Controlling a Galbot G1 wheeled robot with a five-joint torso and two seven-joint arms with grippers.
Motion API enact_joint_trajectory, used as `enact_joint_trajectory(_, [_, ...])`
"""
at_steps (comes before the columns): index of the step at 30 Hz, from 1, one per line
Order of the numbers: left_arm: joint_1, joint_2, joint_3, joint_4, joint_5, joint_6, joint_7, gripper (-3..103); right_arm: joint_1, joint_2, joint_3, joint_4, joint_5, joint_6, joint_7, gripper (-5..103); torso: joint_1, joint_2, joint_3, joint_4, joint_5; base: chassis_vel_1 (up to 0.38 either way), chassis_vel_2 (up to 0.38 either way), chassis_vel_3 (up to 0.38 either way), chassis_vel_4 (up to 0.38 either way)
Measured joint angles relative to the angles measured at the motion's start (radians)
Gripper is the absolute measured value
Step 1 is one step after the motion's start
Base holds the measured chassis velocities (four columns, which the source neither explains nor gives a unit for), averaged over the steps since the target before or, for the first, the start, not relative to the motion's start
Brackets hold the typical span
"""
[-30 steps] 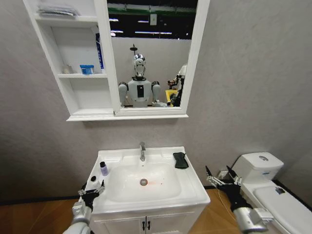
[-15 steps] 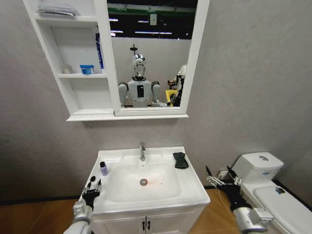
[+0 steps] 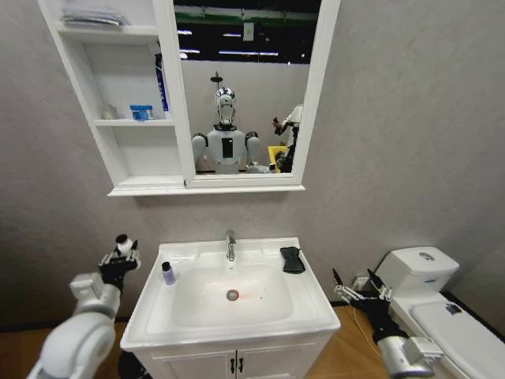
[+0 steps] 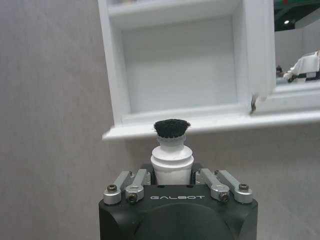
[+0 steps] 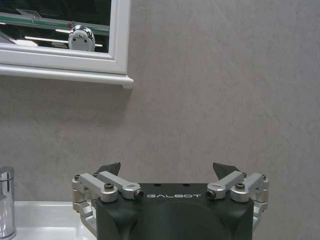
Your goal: Move facial cleanser and shampoo from washbasin to cabinet, then wipe washbasin with towel.
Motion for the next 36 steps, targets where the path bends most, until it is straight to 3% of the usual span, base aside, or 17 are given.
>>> enact_joint_trajectory(1, [0.0, 0.0, 0.0, 0.0, 0.0, 0.0, 0.0, 33, 0.0, 0.0, 0.0, 0.0, 0.0, 0.0, 0.0, 100, 0.0, 0.0, 0.0, 0.0, 0.0, 0.0, 0.0, 0.0, 0.0])
enact_joint_trajectory(3, [-0.084, 0.103, -0.001, 0.009, -0.142, 0.03, -0.064, 33, 0.003, -0.001, -0.003, 0.002, -0.004, -0.006, 0.0, 100, 0.0, 0.0, 0.0, 0.0002, -0.0004, 0.0, 0.0, 0.0, 0.0])
enact_joint_trajectory(4, [-0.084, 0.103, -0.001, 0.009, -0.142, 0.03, -0.064, 33, 0.003, -0.001, -0.003, 0.002, -0.004, -0.006, 0.0, 100, 0.0, 0.0, 0.0, 0.0002, -0.0004, 0.0, 0.0, 0.0, 0.0])
enact_joint_trajectory(5, [-0.206, 0.184, 0.02, 0.052, -0.261, 0.054, -0.095, 33, 0.004, -0.003, -0.007, 0.007, -0.009, -0.011, 0.0, 100, 0.0, 0.0, 0.0, 0.0001, -0.0011, 0.0, 0.0, 0.0, 0.0])
enact_joint_trajectory(6, [-0.28, 0.223, 0.036, 0.081, -0.317, 0.066, -0.103, 33, 0.001, -0.005, -0.009, 0.01, -0.011, -0.013, 0.0, 100, 0.0, 0.0, 0.0, 0.0, -0.0004, 0.0, 0.0, 0.0, 0.0])
enact_joint_trajectory(7, [-0.28, 0.223, 0.036, 0.081, -0.317, 0.066, -0.103, 33, 0.001, -0.005, -0.009, 0.01, -0.011, -0.013, 0.0, 100, 0.0, 0.0, 0.0, 0.0, -0.0004, 0.0, 0.0, 0.0, 0.0])
enact_joint_trajectory(9, [-0.41, 0.277, 0.069, 0.137, -0.423, 0.099, -0.127, 33, 0.0, -0.01, -0.014, 0.011, -0.013, -0.015, 0.0, 100, 0.0, 0.0, 0.0, -0.0004, -0.0002, 0.0, 0.0, 0.0, 0.0])
enact_joint_trajectory(12, [-0.484, 0.309, 0.088, 0.197, -0.458, 0.114, -0.116, 33, 0.004, -0.016, -0.017, 0.01, -0.014, -0.018, -0.001, 100, 0.0, 0.0, 0.0, -0.0001, 0.0, 0.0, 0.0, 0.0, 0.0])
enact_joint_trajectory(15, [-0.529, 0.321, 0.11, 0.25, -0.46, 0.124, -0.075, 33, 0.006, -0.02, -0.018, 0.008, -0.014, -0.02, -0.001, 100, 0.0, 0.0, 0.0, 0.0002, -0.0002, 0.0, 0.0, 0.0, 0.0])
enact_joint_trajectory(18, [-0.625, 0.308, 0.212, 0.343, -0.419, 0.118, 0.026, 33, 0.012, -0.026, -0.015, 0.007, -0.014, -0.027, -0.001, 100, 0.0, 0.0, 0.0, 0.0003, -0.0004, 0.0, 0.0, 0.0, 0.0])
enact_joint_trajectory(19, [-0.625, 0.308, 0.212, 0.343, -0.419, 0.118, 0.026, 33, 0.012, -0.026, -0.015, 0.007, -0.014, -0.027, -0.001, 100, 0.0, 0.0, 0.0, 0.0003, -0.0004, 0.0, 0.0, 0.0, 0.0])
enact_joint_trajectory(21, [-0.713, 0.263, 0.299, 0.397, -0.367, 0.086, 0.066, 33, 0.014, -0.031, -0.011, 0.01, -0.013, -0.033, -0.001, 100, 0.0, 0.0, 0.0, 0.0001, -0.0005, 0.0, 0.0, 0.0, 0.0])
enact_joint_trajectory(31, [-0.904, 0.184, 0.447, 0.515, -0.315, 0.078, 0.08, 33, 0.016, -0.037, -0.004, 0.024, -0.01, -0.048, 0.004, 100, 0.0, 0.0, 0.0, 0.0002, 0.0, 0.0, 0.0, 0.0, 0.0])
enact_joint_trajectory(32, [-0.968, 0.155, 0.515, 0.583, -0.293, 0.077, 0.09, 33, 0.014, -0.032, -0.007, 0.024, -0.012, -0.048, 0.004, 100, 0.0, 0.0, 0.0, 0.0001, -0.0002, 0.0, 0.0, 0.0, 0.0])
enact_joint_trajectory(36, [-1.04, 0.125, 0.594, 0.661, -0.255, 0.076, 0.118, 32, 0.009, -0.026, -0.005, 0.022, -0.013, -0.044, 0.004, 100, 0.0, 0.0, 0.0, -0.0001, -0.0001, 0.0, 0.0, 0.0, 0.0])
